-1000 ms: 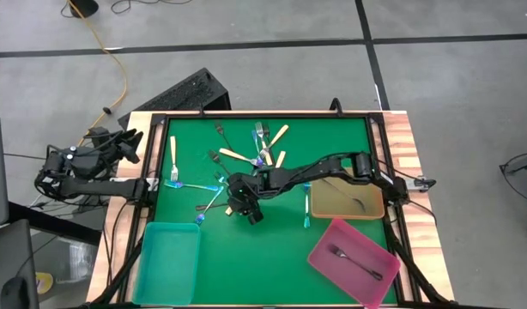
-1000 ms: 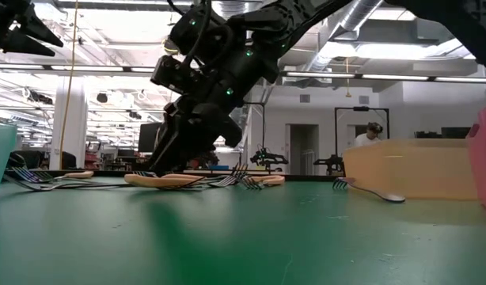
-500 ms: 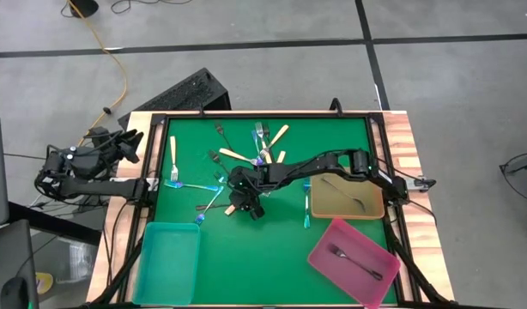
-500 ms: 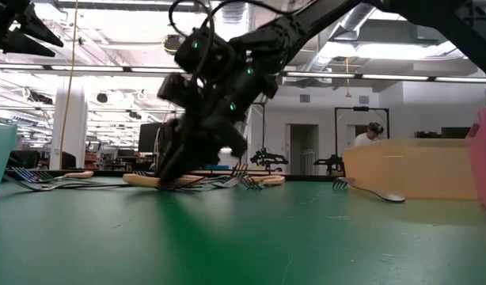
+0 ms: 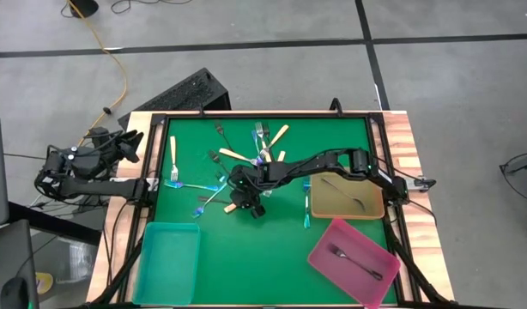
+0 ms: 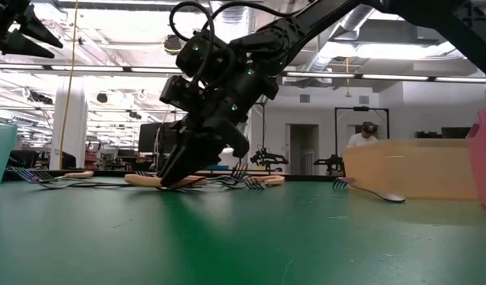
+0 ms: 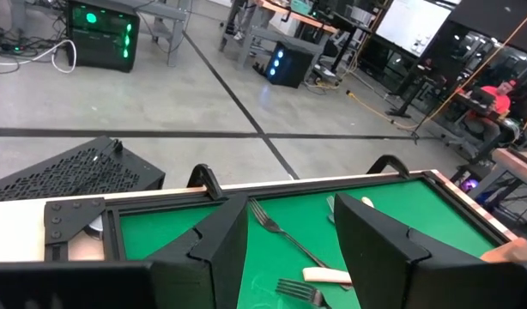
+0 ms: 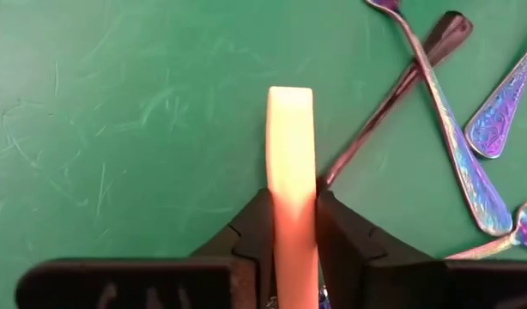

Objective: Sort silverware by color (type)
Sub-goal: Put the yellow fork into the blue bin

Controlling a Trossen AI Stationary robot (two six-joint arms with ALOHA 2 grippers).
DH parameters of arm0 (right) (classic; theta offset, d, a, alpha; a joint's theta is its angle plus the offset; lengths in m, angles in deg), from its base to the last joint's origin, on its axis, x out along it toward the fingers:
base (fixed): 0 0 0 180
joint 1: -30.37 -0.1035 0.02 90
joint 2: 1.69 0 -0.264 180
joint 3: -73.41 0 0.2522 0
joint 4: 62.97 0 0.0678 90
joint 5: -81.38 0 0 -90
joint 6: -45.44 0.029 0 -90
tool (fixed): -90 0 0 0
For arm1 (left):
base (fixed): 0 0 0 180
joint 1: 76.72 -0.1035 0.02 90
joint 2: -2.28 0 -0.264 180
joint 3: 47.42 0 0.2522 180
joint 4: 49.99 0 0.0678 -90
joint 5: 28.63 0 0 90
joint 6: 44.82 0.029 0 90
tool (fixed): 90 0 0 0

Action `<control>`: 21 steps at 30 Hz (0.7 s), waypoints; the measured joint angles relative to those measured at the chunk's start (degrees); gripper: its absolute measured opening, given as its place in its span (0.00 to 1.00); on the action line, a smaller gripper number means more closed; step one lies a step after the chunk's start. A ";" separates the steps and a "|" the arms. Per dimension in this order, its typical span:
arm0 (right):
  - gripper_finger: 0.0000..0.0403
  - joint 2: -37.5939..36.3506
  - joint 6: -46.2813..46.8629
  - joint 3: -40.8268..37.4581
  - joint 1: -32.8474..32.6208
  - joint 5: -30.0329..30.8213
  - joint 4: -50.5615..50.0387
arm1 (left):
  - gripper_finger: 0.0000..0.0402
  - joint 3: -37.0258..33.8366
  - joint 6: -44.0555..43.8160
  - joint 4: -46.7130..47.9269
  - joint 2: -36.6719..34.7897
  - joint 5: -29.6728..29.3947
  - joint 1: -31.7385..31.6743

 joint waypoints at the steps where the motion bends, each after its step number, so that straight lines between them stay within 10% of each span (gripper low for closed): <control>1: 0.23 0.00 0.04 -0.02 0.02 0.10 0.08 | 0.39 0.00 -0.02 0.02 0.00 0.00 0.00; 21: 0.17 -0.50 9.09 7.10 -2.45 0.37 9.09 | 0.39 0.00 0.00 0.02 0.00 0.03 0.00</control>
